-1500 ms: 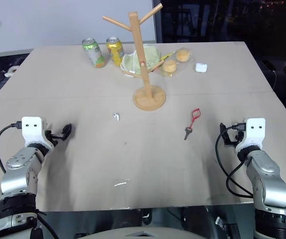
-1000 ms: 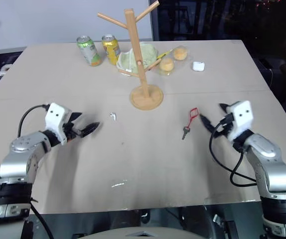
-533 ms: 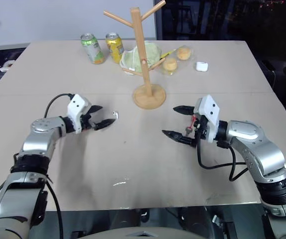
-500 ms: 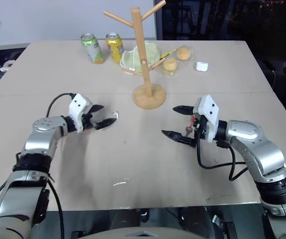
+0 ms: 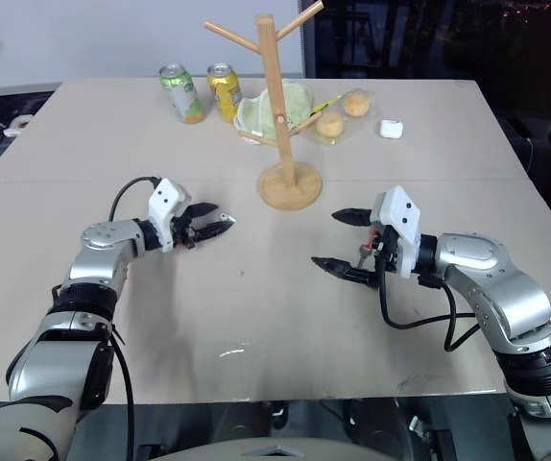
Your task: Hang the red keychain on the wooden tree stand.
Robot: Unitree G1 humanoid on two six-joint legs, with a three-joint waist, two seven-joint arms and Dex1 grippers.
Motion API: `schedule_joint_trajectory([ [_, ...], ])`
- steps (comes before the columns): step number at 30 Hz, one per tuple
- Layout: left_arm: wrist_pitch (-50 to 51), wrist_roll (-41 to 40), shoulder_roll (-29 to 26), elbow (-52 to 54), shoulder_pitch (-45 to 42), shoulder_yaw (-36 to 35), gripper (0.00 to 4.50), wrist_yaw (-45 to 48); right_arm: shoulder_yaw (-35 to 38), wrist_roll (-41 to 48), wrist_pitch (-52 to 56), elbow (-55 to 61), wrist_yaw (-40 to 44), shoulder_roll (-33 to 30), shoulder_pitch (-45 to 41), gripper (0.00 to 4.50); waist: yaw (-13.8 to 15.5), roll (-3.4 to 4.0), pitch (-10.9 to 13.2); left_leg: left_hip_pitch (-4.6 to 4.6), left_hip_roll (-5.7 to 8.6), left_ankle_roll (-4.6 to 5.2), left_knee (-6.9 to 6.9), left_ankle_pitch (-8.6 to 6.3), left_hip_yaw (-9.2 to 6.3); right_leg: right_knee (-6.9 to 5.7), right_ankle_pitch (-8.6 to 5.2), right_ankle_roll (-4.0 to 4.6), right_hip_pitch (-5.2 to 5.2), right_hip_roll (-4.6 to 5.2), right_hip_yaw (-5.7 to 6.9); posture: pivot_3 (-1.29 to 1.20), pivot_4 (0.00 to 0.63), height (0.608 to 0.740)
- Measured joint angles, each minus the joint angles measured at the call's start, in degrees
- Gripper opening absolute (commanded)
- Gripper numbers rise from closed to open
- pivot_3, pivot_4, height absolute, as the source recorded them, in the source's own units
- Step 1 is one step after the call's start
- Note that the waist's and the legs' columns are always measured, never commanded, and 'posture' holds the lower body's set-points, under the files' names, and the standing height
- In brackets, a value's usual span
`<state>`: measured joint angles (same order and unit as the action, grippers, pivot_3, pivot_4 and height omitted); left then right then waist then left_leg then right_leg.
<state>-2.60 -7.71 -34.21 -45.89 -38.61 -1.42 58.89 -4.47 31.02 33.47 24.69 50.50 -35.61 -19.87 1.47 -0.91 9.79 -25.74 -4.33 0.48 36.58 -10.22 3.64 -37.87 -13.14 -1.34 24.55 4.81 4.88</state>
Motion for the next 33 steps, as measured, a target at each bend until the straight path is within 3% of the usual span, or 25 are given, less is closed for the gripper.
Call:
schedule_joint_trajectory([
  [3, 0.0, 0.0, 0.0, 0.0, 0.0, -0.3, 0.14, -0.4, 0.0, -0.1, 0.0, 0.0, -0.6, 0.0, 0.4, 4.50, -0.4, 0.00, 0.0, 0.00, 0.00, 0.00, 0.00, 0.00, -0.02, -0.01, 0.00, 0.00, 0.00, -0.01, 0.00, 0.00, 0.150, 0.740],
  [4, 0.0, 0.1, 0.0, 0.2, 0.1, -0.3, 0.05, -0.4, 0.1, -0.1, 0.0, 0.0, -0.7, 0.0, 0.5, 4.50, -0.4, 0.00, 0.0, 0.00, 0.00, 0.00, 0.00, 0.00, -0.01, -0.01, 0.00, 0.00, 0.00, -0.01, 0.00, 0.00, 0.150, 0.740],
  [13, 2.2, -0.5, 0.0, 3.2, 1.7, -0.9, 0.05, -1.4, 0.0, 0.0, 0.0, 0.0, -0.8, 0.0, 0.3, 4.50, -0.6, -0.01, 0.0, 0.00, 0.00, 0.00, 0.00, 0.00, -0.01, -0.01, 0.00, -0.01, 0.00, -0.01, 0.00, 0.00, 0.150, 0.740],
  [18, 11.6, -4.7, -1.4, 11.8, 6.7, -5.6, 0.05, -4.3, 0.1, 0.9, 0.4, 0.3, -0.5, 0.0, -1.8, 4.50, -1.3, -0.24, 0.1, -0.01, -0.10, 0.00, 0.00, 0.00, -0.03, -0.04, 0.01, -0.01, 0.05, -0.11, -0.04, 0.00, 0.150, 0.740],
  [22, 16.8, -7.6, -4.4, 18.0, 11.0, -14.0, 0.05, -12.5, -0.2, 3.1, 2.4, 1.9, -0.5, 0.8, -5.3, 4.50, -2.0, -0.32, 0.2, 0.02, -0.24, -0.01, -0.01, 0.00, -0.11, -0.08, 0.01, 0.01, 0.05, -0.24, 0.00, 0.00, 0.150, 0.740],
  [26, 15.4, -6.4, -6.9, 15.3, 12.9, -23.3, 0.05, -28.8, -1.9, 4.3, 3.1, 2.6, -0.4, 3.1, -9.4, 4.50, -2.2, -0.33, 0.2, 0.05, -0.27, -0.01, -0.01, 0.00, -0.09, -0.07, 0.05, 0.07, 0.05, -0.25, -0.01, 0.00, 0.150, 0.740],
  [33, 13.7, -4.8, -7.6, 7.7, 14.5, -27.5, 0.05, -41.3, -4.4, 4.3, 3.6, 1.8, 0.6, 4.3, -12.8, 4.50, -0.8, -0.51, 0.1, 0.00, -0.21, -0.02, 0.00, 0.00, 0.00, 0.00, 0.05, 0.07, 0.04, -0.15, 0.00, 0.00, 0.150, 0.740],
])
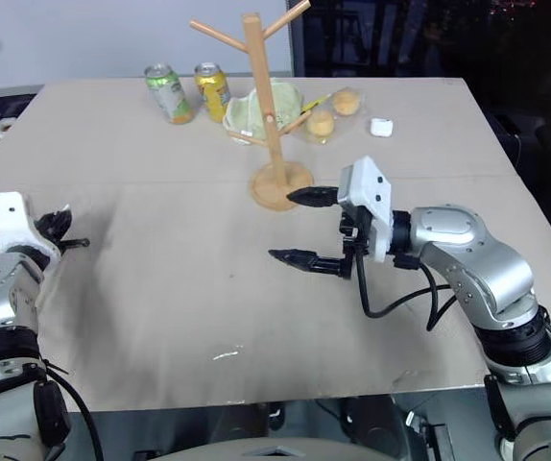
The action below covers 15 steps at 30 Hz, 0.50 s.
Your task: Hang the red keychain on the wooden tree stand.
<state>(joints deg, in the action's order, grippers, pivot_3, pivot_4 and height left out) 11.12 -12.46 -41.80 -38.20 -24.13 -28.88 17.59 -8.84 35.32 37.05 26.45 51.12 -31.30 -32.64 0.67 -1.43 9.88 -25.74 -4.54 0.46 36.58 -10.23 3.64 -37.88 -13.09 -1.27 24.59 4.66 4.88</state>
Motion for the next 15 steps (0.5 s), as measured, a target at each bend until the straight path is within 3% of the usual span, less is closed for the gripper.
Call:
schedule_joint_trajectory([
  [1, -0.4, 0.0, 0.0, -1.6, 0.0, -0.1, 0.05, -0.7, -0.3, -0.7, -0.5, -0.6, 0.2, 0.1, -0.5, 4.50, 0.2, -0.02, 0.0, 0.00, 0.00, 0.00, 0.00, 0.00, 0.00, 0.00, 0.00, 0.00, 0.00, 0.00, 0.00, 0.00, 0.150, 0.740],
  [3, -1.4, -0.1, 0.0, -3.9, -0.2, -0.1, 1.09, -1.5, -0.8, -1.6, -1.4, -1.7, 0.5, 0.1, -0.5, 4.50, 0.2, -0.06, 0.0, 0.00, -0.01, -0.01, 0.00, 0.00, 0.00, 0.00, 0.00, 0.01, 0.00, 0.00, 0.02, 0.00, 0.150, 0.740],
  [4, -1.5, -0.1, 0.0, -4.0, -0.2, -0.1, 1.15, -1.6, -0.8, -1.6, -1.4, -1.7, 0.5, 0.2, -0.5, 4.50, 0.2, -0.07, 0.0, -0.01, -0.01, -0.01, 0.00, 0.00, 0.00, 0.00, 0.00, 0.01, 0.00, 0.00, 0.02, 0.00, 0.150, 0.740],
  [5, -2.1, -0.1, 0.0, -4.9, -0.6, -0.1, 1.78, -1.8, -1.0, -2.0, -1.6, -2.2, 0.7, 0.2, -0.5, 4.50, 0.2, -0.07, 0.0, 0.00, -0.01, -0.01, 0.00, 0.00, 0.00, -0.01, 0.01, 0.01, 0.01, 0.00, 0.02, 0.00, 0.150, 0.740],
  [7, -3.0, -0.1, 0.0, -6.5, -1.5, -0.3, 2.34, -2.3, -1.3, -2.7, -2.0, -2.8, 0.8, 0.2, -0.5, 4.50, 0.2, -0.07, 0.0, 0.00, -0.01, -0.01, 0.00, 0.00, 0.01, -0.02, 0.01, 0.01, 0.01, -0.01, 0.02, 0.00, 0.150, 0.740],
  [11, -4.0, -0.5, 0.0, -8.0, -2.7, -0.3, 4.36, -2.3, -1.4, -3.7, -2.7, -2.8, 0.8, 0.1, 0.2, 4.50, 0.1, -0.08, 0.0, 0.01, -0.02, -0.01, -0.01, 0.00, 0.02, -0.03, 0.01, 0.02, 0.00, -0.01, 0.02, 0.00, 0.150, 0.740],
  [15, -0.3, -3.2, 0.0, -2.3, -0.1, -0.3, 4.36, 1.3, 0.3, -3.2, -2.0, -2.3, -0.5, -0.4, 2.9, 4.50, 0.1, -0.16, -0.1, -0.01, -0.03, -0.02, -0.01, 0.00, 0.03, -0.01, 0.07, 0.11, 0.00, 0.00, 0.02, 0.00, 0.150, 0.740],
])
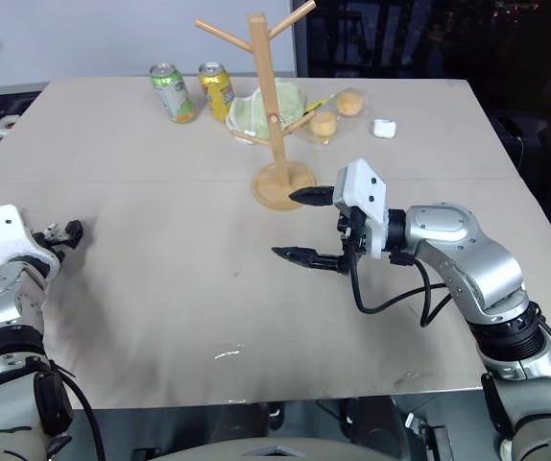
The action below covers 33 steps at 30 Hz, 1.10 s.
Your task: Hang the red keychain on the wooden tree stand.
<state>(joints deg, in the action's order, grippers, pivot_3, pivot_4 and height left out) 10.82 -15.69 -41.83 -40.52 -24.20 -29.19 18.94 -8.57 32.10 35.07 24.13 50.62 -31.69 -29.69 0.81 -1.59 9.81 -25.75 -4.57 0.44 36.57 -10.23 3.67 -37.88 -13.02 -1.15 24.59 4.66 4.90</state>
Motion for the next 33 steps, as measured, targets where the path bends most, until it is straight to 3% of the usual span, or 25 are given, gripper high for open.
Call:
schedule_joint_trajectory([
  [4, 7.7, -3.8, -2.3, 13.2, 5.3, -0.1, 4.36, 5.0, 4.8, 2.2, 3.9, 2.4, -3.9, -1.2, 4.4, 4.50, -0.1, -0.03, 0.0, -0.03, -0.02, -0.01, -0.01, -0.01, -0.01, 0.01, 0.03, 0.07, 0.06, 0.00, 0.00, 0.00, 0.150, 0.740],
  [8, 15.4, -7.6, -8.5, 29.2, 11.0, 1.1, 4.36, 14.0, 10.1, 3.7, 8.5, 7.5, -10.9, -1.8, 10.5, 4.50, 0.1, -0.01, 0.0, -0.01, -0.03, -0.21, -0.06, -0.13, 0.00, 0.03, -0.15, 0.20, 0.07, 0.07, 0.01, 0.00, 0.150, 0.740],
  [10, 19.3, -10.3, -12.0, 39.2, 14.0, 4.6, 4.36, 21.2, 11.6, 2.1, 11.1, 9.2, -16.4, -1.8, 15.5, 4.50, 0.2, 0.12, 0.1, 0.03, 0.04, -0.28, -0.08, -0.17, 0.05, 0.10, -0.18, 0.19, 0.07, 0.20, 0.00, 0.00, 0.150, 0.740],
  [14, 23.7, -14.0, -12.7, 48.8, 14.1, 12.0, 4.36, 28.8, 12.3, 1.2, 16.3, 11.2, -25.1, 0.7, 18.7, 4.50, -0.3, 0.26, 0.1, 0.05, 0.04, -0.26, -0.09, -0.16, 0.22, 0.09, -0.15, 0.22, 0.13, 0.21, -0.09, 0.00, 0.150, 0.740],
  [18, 24.7, -15.1, -12.7, 52.0, 9.0, 18.4, 4.36, 33.6, 12.0, -1.2, 20.3, 10.7, -32.7, 4.1, 18.6, 4.50, -0.2, 0.25, 0.1, 0.03, -0.03, -0.04, -0.10, -0.03, 0.12, 0.08, -0.14, 0.24, 0.14, 0.00, -0.08, 0.00, 0.150, 0.740],
  [23, 27.3, -19.3, -12.7, 55.7, -1.8, 24.2, 4.36, 42.0, 9.5, -4.7, 25.4, 5.0, -41.7, 12.8, 15.2, 4.50, -0.3, 0.25, 0.1, 0.02, -0.04, 0.00, -0.09, 0.00, 0.18, 0.10, -0.13, 0.22, 0.14, -0.08, -0.22, 0.00, 0.150, 0.740],
  [27, 27.5, -19.2, -12.8, 55.5, -3.3, 27.1, 4.36, 45.8, 10.3, -7.0, 28.2, 0.5, -47.8, 19.3, 12.5, 4.50, -0.7, 0.25, 0.1, 0.00, -0.05, 0.01, -0.10, 0.00, 0.12, 0.07, 0.00, 0.01, 0.17, -0.17, -0.24, 0.00, 0.150, 0.740],
  [33, 26.2, -17.6, -12.9, 54.9, -4.2, 28.1, 4.36, 48.7, 10.0, -10.9, 28.5, -2.0, -51.4, 21.9, 10.6, 4.50, -1.0, 0.25, 0.1, 0.02, -0.05, 0.01, -0.07, 0.01, 0.07, 0.07, -0.01, 0.02, 0.13, -0.18, -0.26, 0.00, 0.150, 0.740],
])
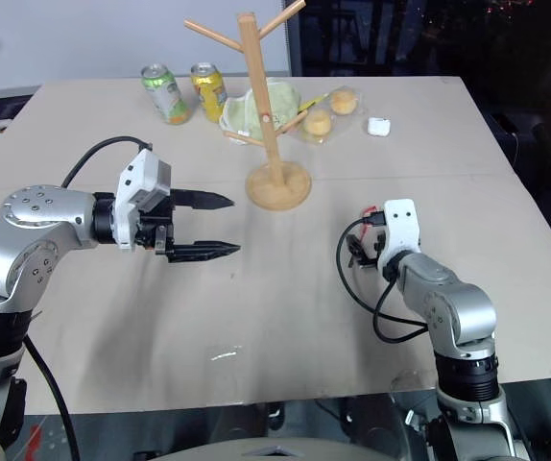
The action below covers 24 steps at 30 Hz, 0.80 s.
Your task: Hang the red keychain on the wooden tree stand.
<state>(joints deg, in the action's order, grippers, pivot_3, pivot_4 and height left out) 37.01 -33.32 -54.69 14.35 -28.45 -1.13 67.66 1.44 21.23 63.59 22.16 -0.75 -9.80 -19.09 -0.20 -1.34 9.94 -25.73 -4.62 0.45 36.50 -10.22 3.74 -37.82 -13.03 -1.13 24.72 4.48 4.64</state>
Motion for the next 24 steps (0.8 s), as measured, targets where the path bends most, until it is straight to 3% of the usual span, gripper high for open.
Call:
schedule_joint_trajectory([
  [5, 0.3, -0.2, -0.1, 0.2, -0.4, 0.0, 4.36, 1.5, -1.2, -2.3, -3.0, -2.6, -0.4, 1.6, -0.6, 4.50, -0.5, -0.08, -0.1, 0.03, 0.00, 0.00, 0.05, 0.00, -0.04, 0.00, -0.11, 0.19, -0.04, -0.01, -0.01, 0.00, 0.150, 0.740],
  [6, 0.3, -0.2, -0.1, 0.2, -0.7, 0.0, 4.45, 1.9, -1.6, -3.0, -4.1, -3.4, -0.4, 1.8, -0.8, 4.25, -0.6, -0.09, -0.1, 0.05, 0.00, 0.00, 0.06, 0.00, -0.05, -0.01, -0.11, 0.20, -0.05, -0.02, -0.04, 0.00, 0.150, 0.740],
  [8, 0.3, -0.1, -0.1, 0.2, -1.0, 0.0, 4.50, 2.2, -2.0, -4.4, -6.1, -5.1, -0.3, 1.8, -1.0, 3.63, -0.6, -0.10, -0.1, 0.07, 0.00, 0.00, 0.06, 0.00, -0.06, -0.02, -0.11, 0.20, -0.06, -0.04, -0.06, 0.00, 0.150, 0.740],
  [15, 0.2, 0.6, -0.1, 0.1, -1.7, 0.0, 4.50, 2.2, -3.2, -7.9, -10.7, -8.8, 1.0, 1.1, -1.2, 0.40, -1.0, -0.17, -0.1, 0.21, 0.00, 0.00, 0.08, 0.01, -0.27, -0.02, -0.10, 0.22, -0.04, -0.40, -0.48, 0.00, 0.150, 0.740],
  [16, 0.3, 0.6, 0.0, 0.1, -1.9, 0.1, 4.50, 2.2, -3.3, -8.2, -11.2, -9.4, 1.4, 1.1, -1.5, 0.09, -1.1, -0.17, -0.1, 0.25, 0.00, 0.00, 0.07, 0.01, -0.28, -0.03, -0.04, 0.31, -0.04, -0.44, -0.56, 0.00, 0.150, 0.740],
  [24, 1.6, 0.3, 0.6, 0.3, -4.7, 0.4, 4.50, 1.2, -7.2, -11.1, -13.4, -9.6, 5.7, -1.2, -2.0, 0.09, -1.1, -0.15, -0.1, 0.18, 0.00, -0.01, -0.01, 0.00, -0.31, -0.05, -0.02, 0.34, 0.07, -0.80, -1.02, 0.00, 0.150, 0.740],
])
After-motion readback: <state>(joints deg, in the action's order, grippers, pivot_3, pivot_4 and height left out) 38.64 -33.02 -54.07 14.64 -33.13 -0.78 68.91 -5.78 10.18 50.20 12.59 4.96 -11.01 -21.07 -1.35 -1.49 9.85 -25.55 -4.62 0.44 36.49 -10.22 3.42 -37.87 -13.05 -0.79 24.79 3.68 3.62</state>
